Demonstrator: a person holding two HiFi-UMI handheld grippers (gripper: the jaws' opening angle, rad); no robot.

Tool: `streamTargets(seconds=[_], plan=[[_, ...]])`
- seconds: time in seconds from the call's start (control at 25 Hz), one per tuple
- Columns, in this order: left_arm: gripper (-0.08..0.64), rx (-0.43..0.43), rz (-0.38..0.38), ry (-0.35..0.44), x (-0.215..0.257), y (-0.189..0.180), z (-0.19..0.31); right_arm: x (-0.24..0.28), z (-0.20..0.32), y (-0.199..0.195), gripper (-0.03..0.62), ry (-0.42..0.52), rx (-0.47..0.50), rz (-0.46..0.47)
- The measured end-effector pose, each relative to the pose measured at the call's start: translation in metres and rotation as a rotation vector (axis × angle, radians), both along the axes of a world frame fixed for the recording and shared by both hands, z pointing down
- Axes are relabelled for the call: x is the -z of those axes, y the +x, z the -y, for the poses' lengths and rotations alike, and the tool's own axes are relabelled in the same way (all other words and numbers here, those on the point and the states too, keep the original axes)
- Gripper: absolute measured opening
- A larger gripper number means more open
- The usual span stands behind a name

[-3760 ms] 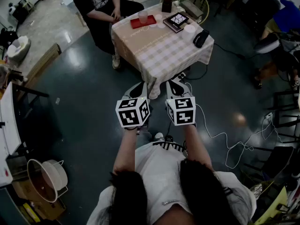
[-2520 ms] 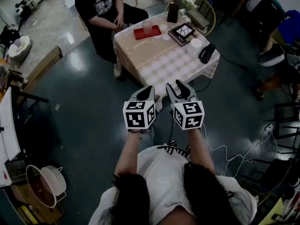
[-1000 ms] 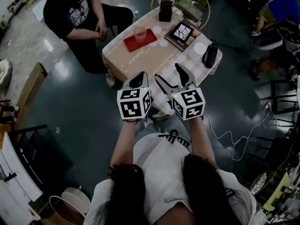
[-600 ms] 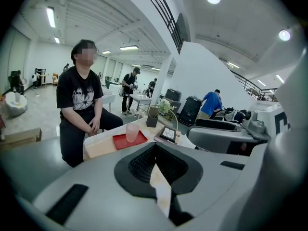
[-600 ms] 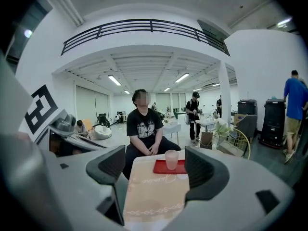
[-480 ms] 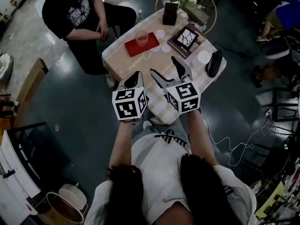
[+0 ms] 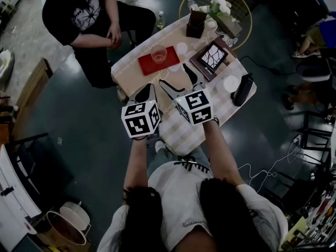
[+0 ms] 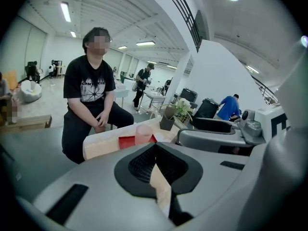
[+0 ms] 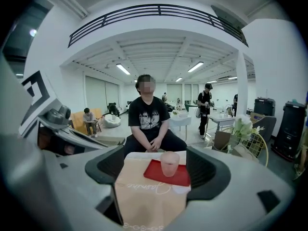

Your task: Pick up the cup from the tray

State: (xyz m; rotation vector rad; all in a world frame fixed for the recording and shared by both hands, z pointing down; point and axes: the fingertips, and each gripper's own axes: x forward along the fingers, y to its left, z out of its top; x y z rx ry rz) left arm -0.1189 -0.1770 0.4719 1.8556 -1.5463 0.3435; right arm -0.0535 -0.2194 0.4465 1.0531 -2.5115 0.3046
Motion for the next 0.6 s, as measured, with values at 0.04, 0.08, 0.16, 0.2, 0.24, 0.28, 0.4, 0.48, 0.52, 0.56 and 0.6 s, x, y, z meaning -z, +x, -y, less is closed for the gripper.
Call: streamTargets(seconds=[0.04,0.08,0.16,0.2,0.24,0.28,0.4,0.48,0.52,0.56,0.6], plan=[[0.006,0.012,-0.008,-0.007,-0.003,-0.001,0.006,-0.005,0.007,-0.002,0.387,-0.004,0.006,-0.004],[0.006,0.02,-0.012,-0.011,-0.007,-0.001,0.011,-0.01,0.014,-0.003,0.387,-0.008,0.009,-0.006],[0.006,0.029,-0.007,-0.02,-0.013,-0.001,0.022,-0.017,0.028,-0.004,0.387,-0.013,0.015,-0.008],[0.006,0.033,0.001,-0.023,-0.017,-0.002,0.026,-0.022,0.035,-0.004,0.387,-0.016,0.019,-0.01],[0.006,0.04,0.007,-0.028,-0.021,-0.004,0.031,-0.027,0.041,-0.005,0.387,-0.021,0.021,-0.015],[0.006,0.05,0.011,-0.036,-0.027,-0.006,0.035,-0.033,0.049,-0.007,0.387,-0.025,0.019,-0.024],[0.006,0.083,0.01,-0.077,-0.047,-0.012,0.046,-0.055,0.068,-0.014,0.394,-0.041,0.021,-0.062],[0.006,0.083,0.023,-0.094,-0.055,-0.012,0.053,-0.068,0.077,-0.022,0.397,-0.055,0.043,-0.074],[0.006,0.082,0.029,-0.097,-0.058,-0.012,0.057,-0.073,0.081,-0.026,0.399,-0.061,0.052,-0.078],[0.006,0.082,0.032,-0.099,-0.061,-0.012,0.061,-0.079,0.086,-0.029,0.4,-0.067,0.057,-0.08],[0.006,0.086,0.033,-0.104,-0.065,-0.014,0.064,-0.086,0.091,-0.032,0.402,-0.076,0.055,-0.083]])
